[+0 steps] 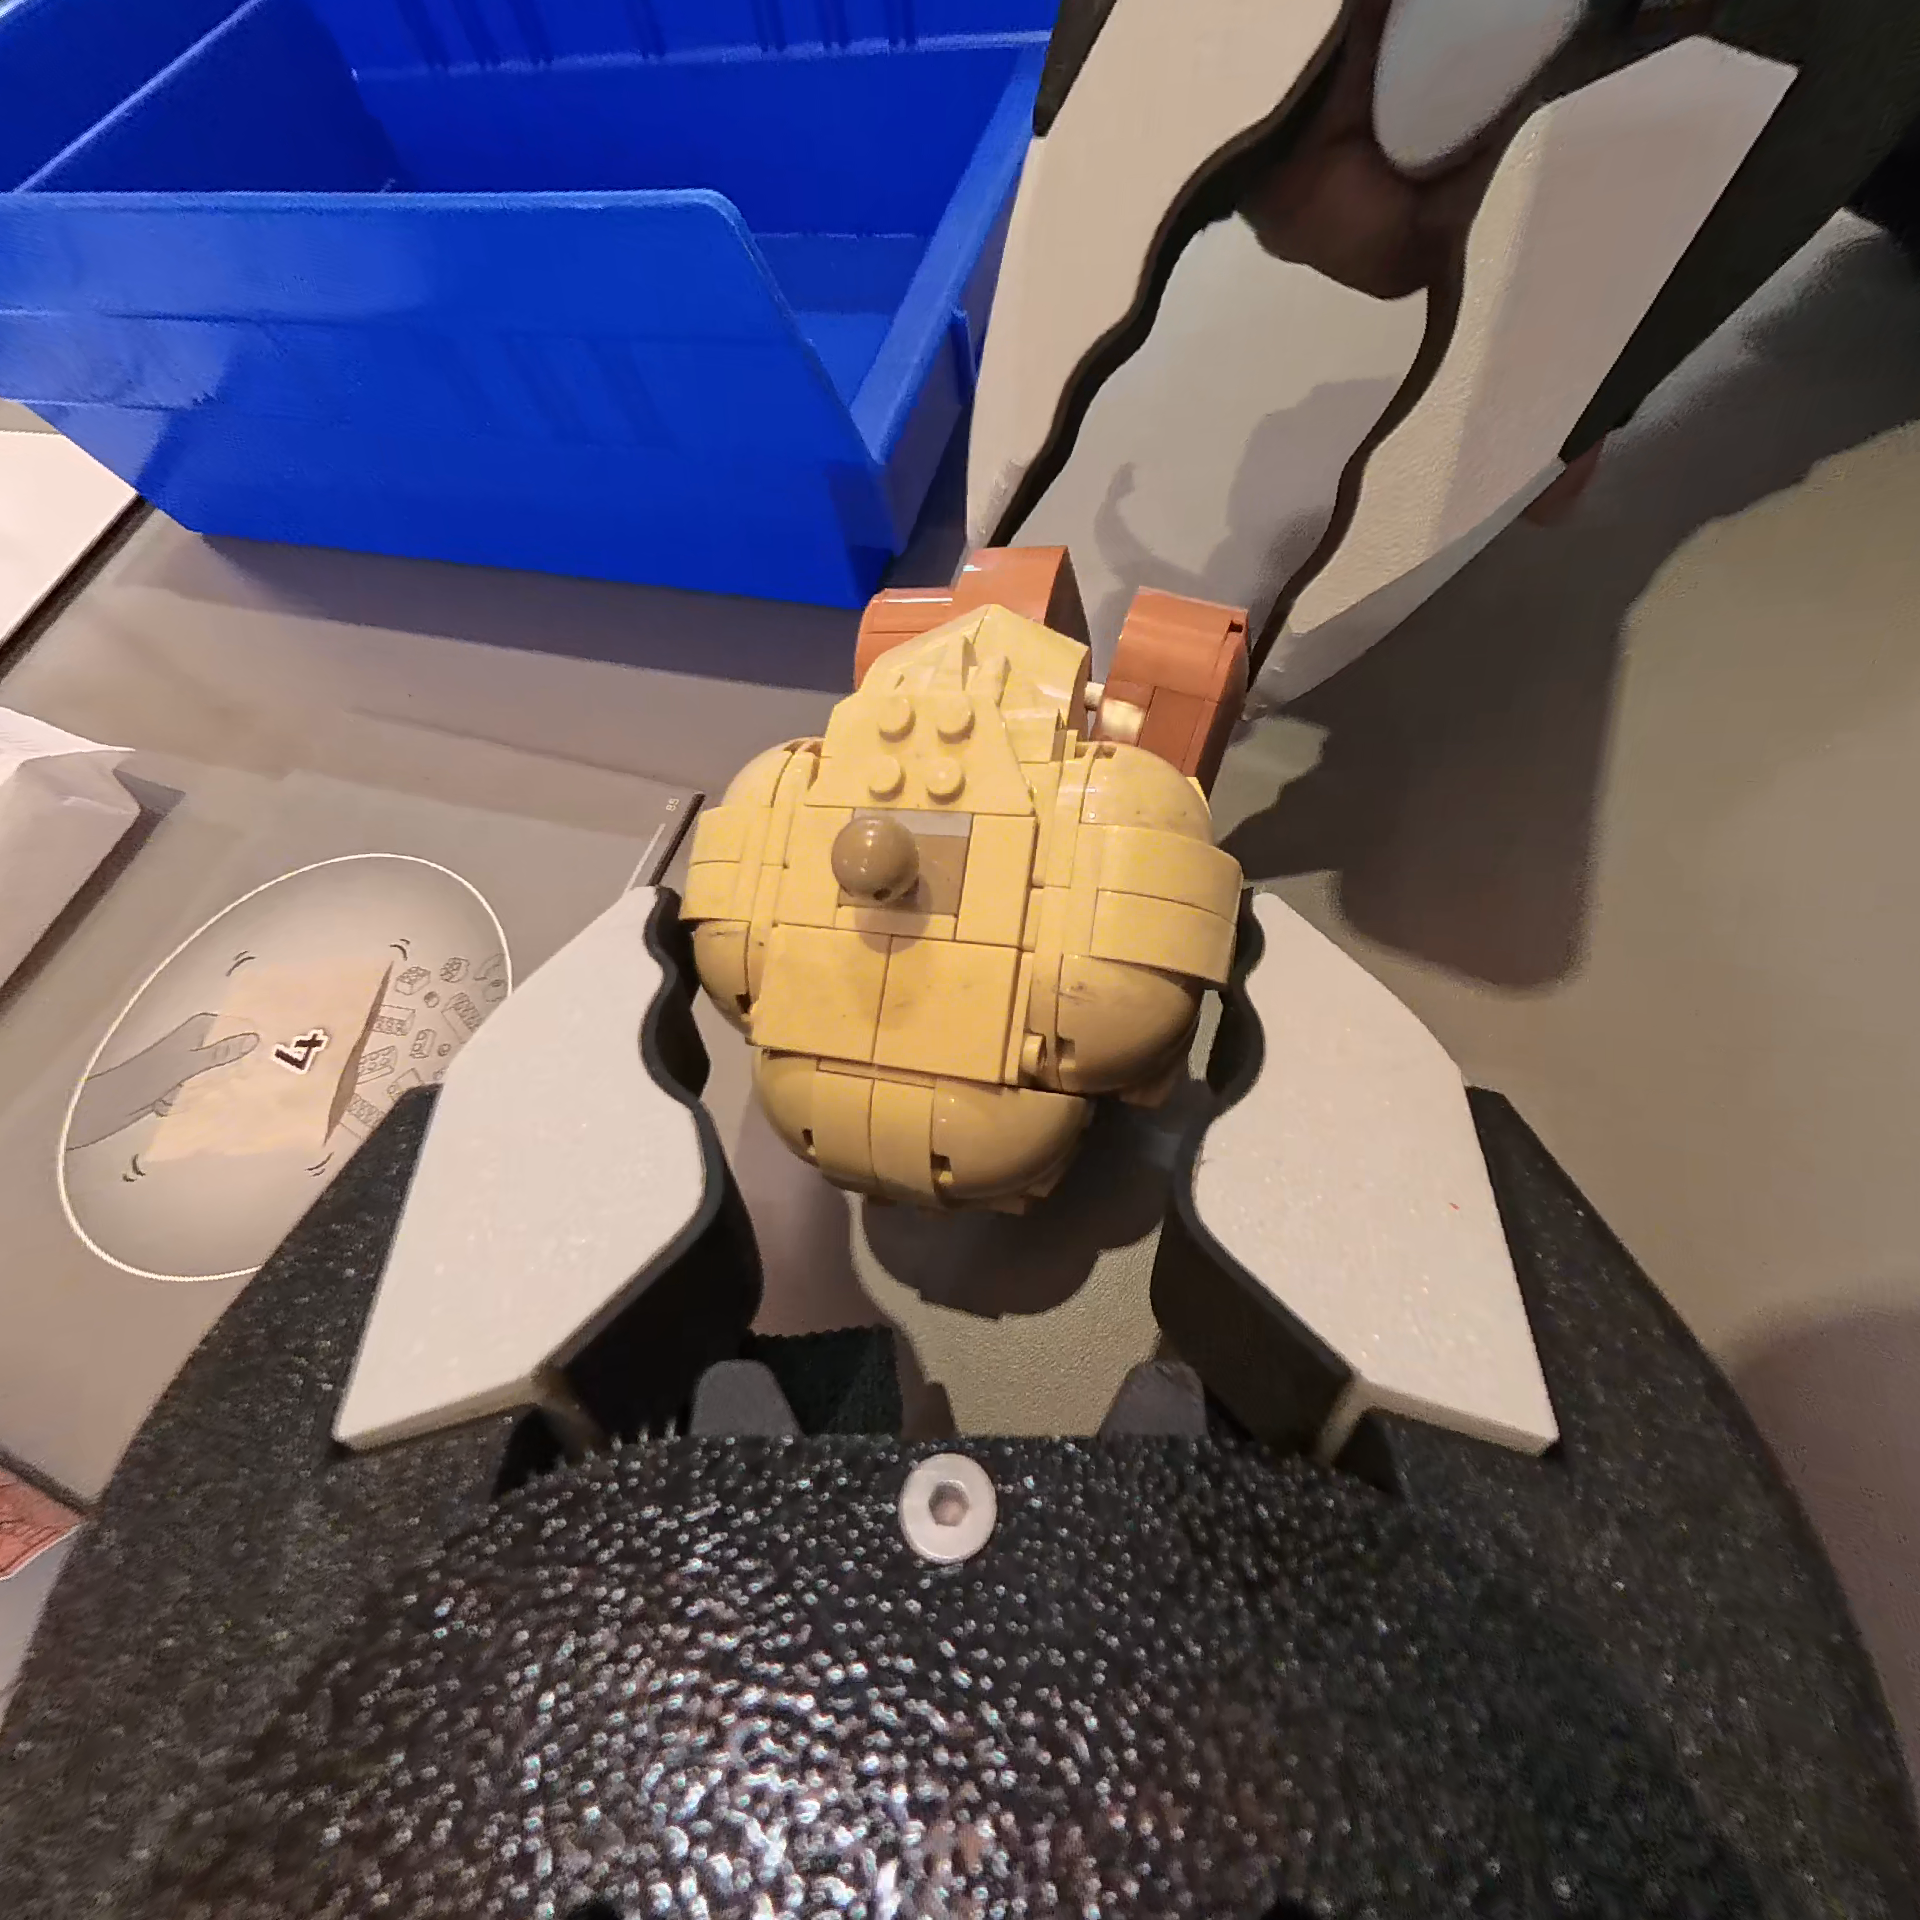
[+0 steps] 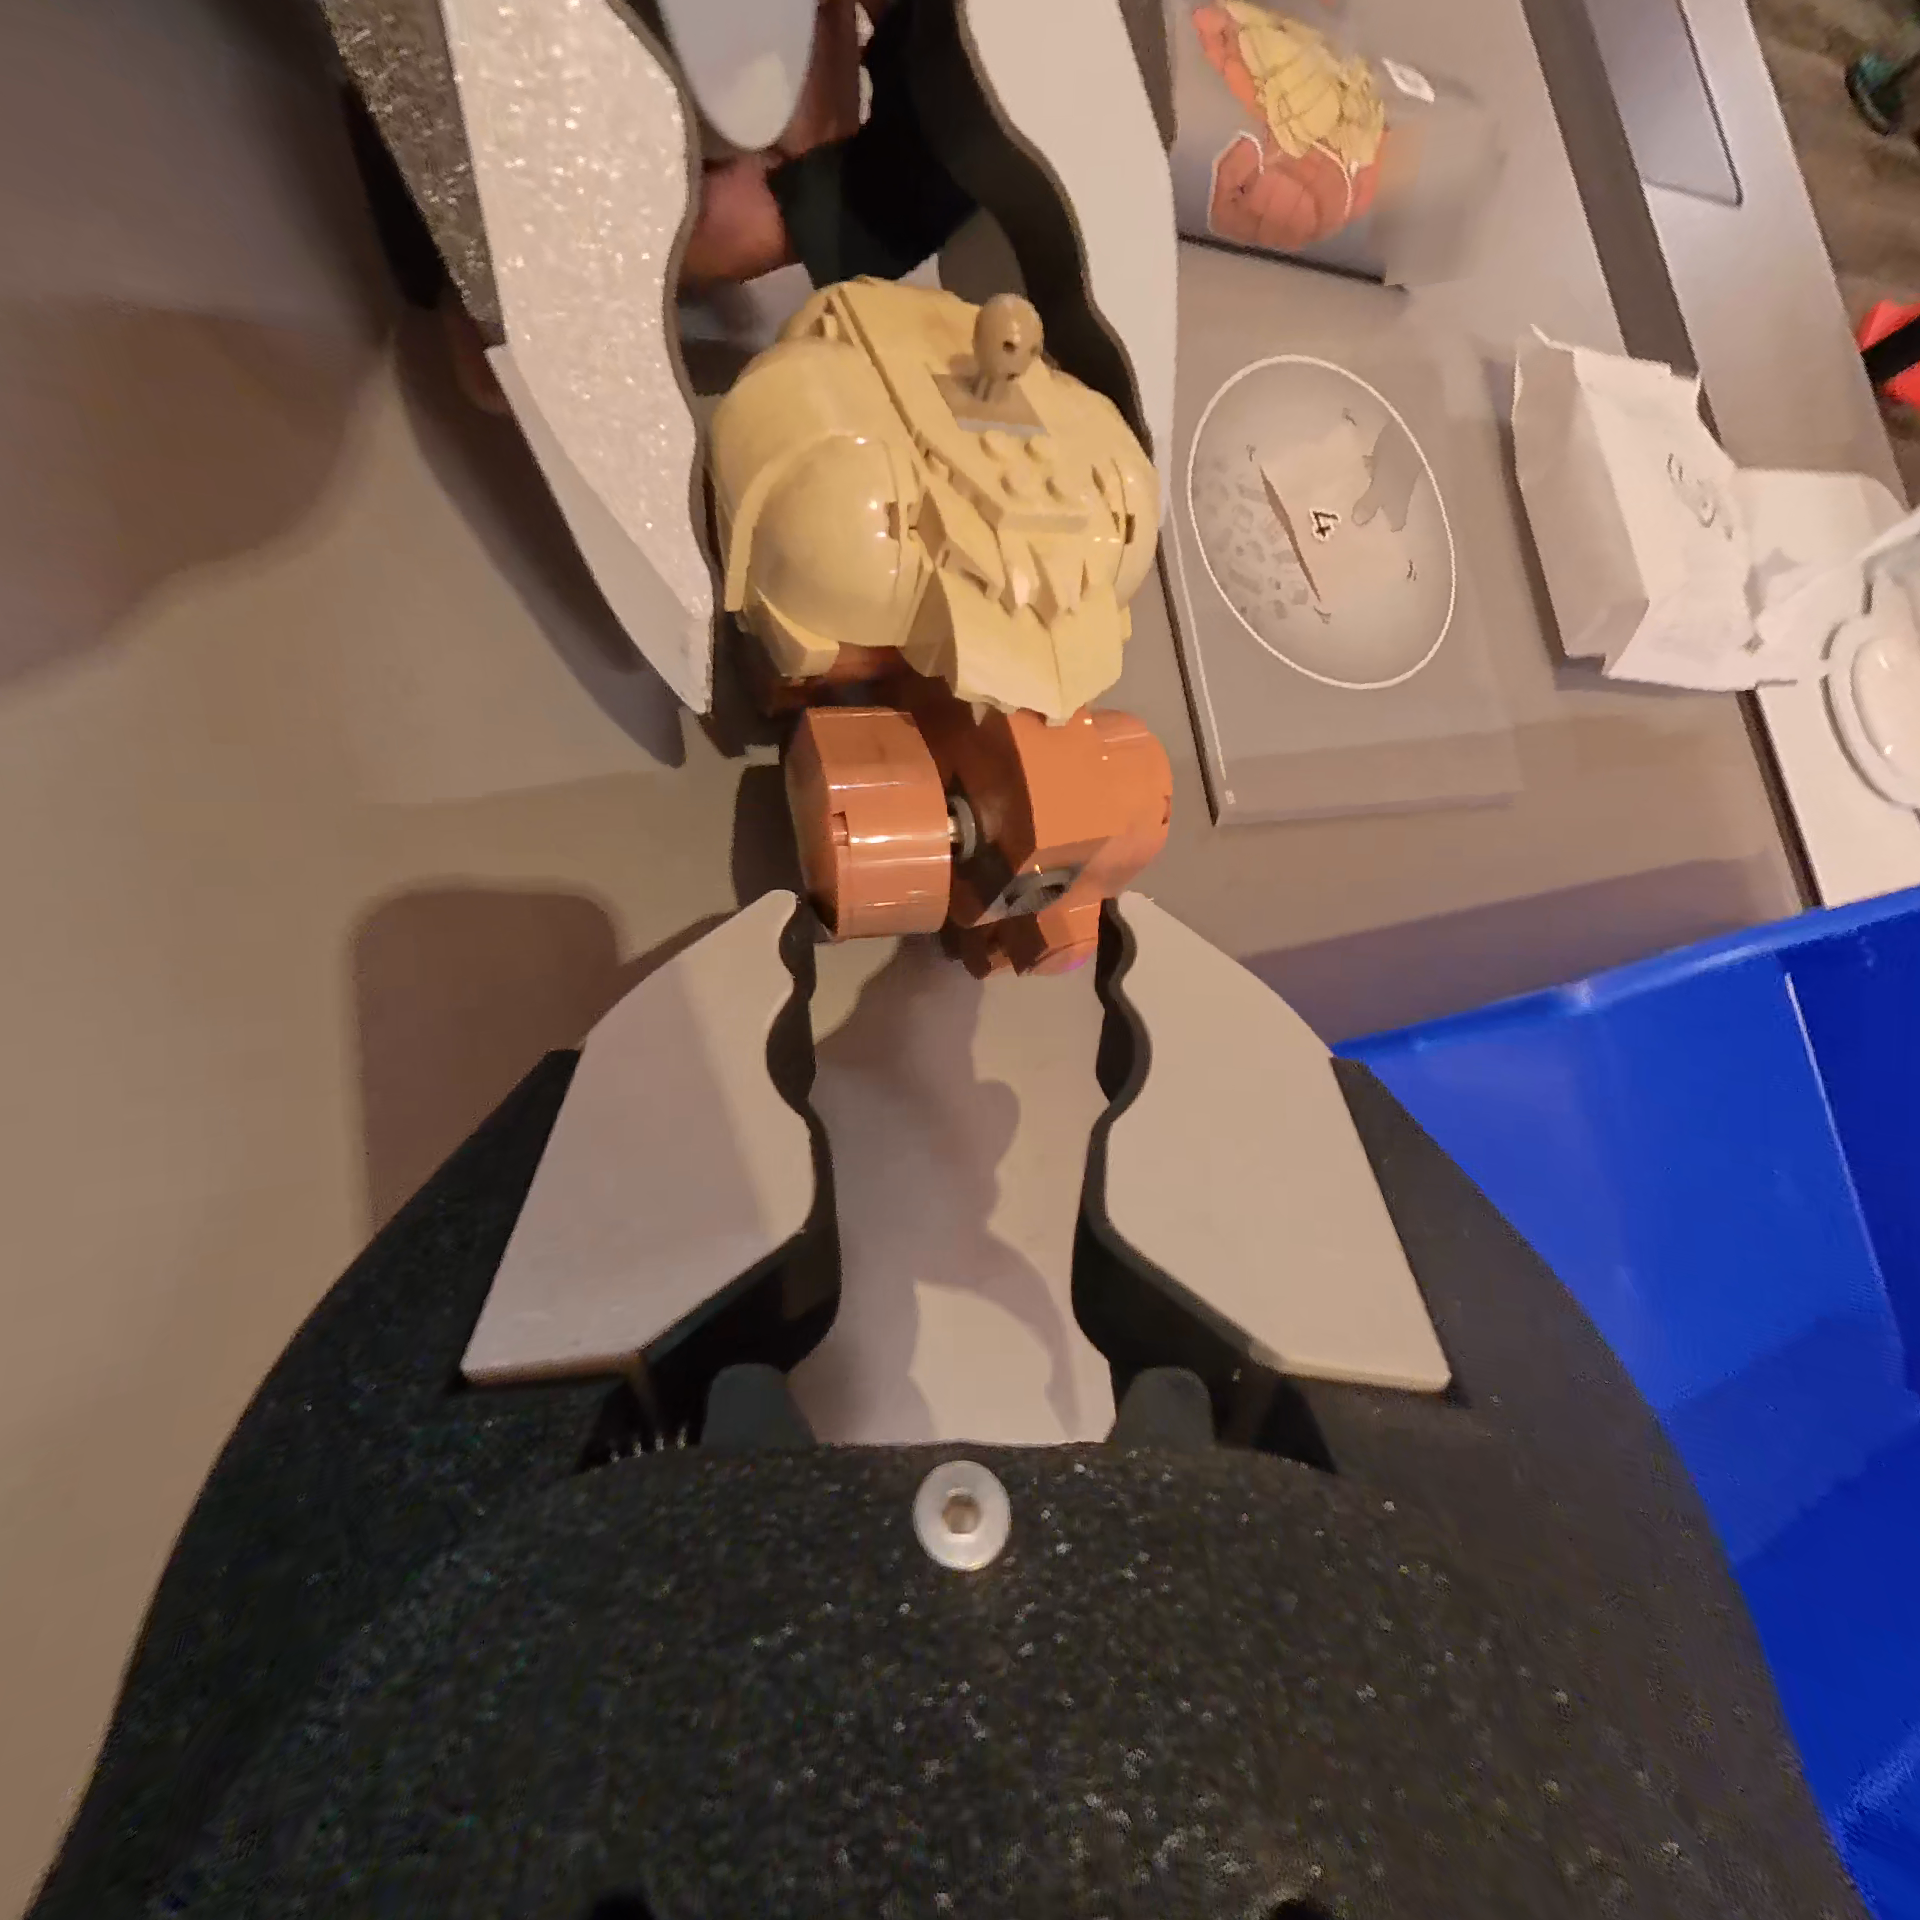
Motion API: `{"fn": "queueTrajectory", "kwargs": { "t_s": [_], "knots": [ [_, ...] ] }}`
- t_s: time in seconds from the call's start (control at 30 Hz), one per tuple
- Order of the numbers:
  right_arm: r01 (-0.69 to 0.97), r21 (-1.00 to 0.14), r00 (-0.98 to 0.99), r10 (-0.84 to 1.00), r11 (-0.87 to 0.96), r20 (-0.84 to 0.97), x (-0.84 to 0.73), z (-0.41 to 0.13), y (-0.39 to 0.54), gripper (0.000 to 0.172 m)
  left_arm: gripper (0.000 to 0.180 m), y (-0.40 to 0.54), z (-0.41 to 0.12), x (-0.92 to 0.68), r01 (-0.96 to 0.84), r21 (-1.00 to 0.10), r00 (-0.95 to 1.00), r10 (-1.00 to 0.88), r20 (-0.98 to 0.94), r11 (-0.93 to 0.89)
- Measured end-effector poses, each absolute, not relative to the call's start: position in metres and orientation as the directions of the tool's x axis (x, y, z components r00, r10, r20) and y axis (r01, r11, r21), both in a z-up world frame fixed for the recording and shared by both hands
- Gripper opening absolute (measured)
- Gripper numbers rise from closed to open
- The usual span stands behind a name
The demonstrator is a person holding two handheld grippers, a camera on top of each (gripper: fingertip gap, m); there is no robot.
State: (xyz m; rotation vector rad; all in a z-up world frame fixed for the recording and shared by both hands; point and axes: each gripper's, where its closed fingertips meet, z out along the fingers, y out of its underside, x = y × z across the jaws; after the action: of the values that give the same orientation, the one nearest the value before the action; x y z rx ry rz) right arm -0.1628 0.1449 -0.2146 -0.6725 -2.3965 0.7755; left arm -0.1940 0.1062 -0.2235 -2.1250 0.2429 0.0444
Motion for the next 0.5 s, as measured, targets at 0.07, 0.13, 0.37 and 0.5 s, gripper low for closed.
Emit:
{"fn": "queueTrajectory", "kwargs": {
  "t_s": [0.07, 0.13, 0.37, 0.5],
  "knots": [
    [0.25, -0.624, -0.762, 0.548, 0.741, 0.346, -0.163, -0.214, 0.1427, 0.052, 0.096, 0.1059, -0.2236, -0.1939, -0.198, -0.831, 0.978, -0.163, -0.131, -0.52],
    [0.218, -0.609, -0.785, 0.508, 0.763, 0.356, -0.1635, -0.213, 0.1399, 0.052, 0.096, 0.1055, -0.2237, -0.1937, -0.204, -0.828, 0.976, -0.169, -0.135, -0.522],
    [0.174, -0.584, -0.823, 0.443, 0.793, 0.355, -0.1653, -0.2123, 0.1375, 0.053, 0.096, 0.1036, -0.2241, -0.1946, -0.214, -0.822, 0.974, -0.177, -0.139, -0.528],
    [0.172, -0.583, -0.831, 0.435, 0.794, 0.346, -0.1641, -0.2121, 0.1369, 0.052, 0.096, 0.1026, -0.2239, -0.1947, -0.236, -0.818, 0.969, -0.185, -0.161, -0.525]
  ]
}}
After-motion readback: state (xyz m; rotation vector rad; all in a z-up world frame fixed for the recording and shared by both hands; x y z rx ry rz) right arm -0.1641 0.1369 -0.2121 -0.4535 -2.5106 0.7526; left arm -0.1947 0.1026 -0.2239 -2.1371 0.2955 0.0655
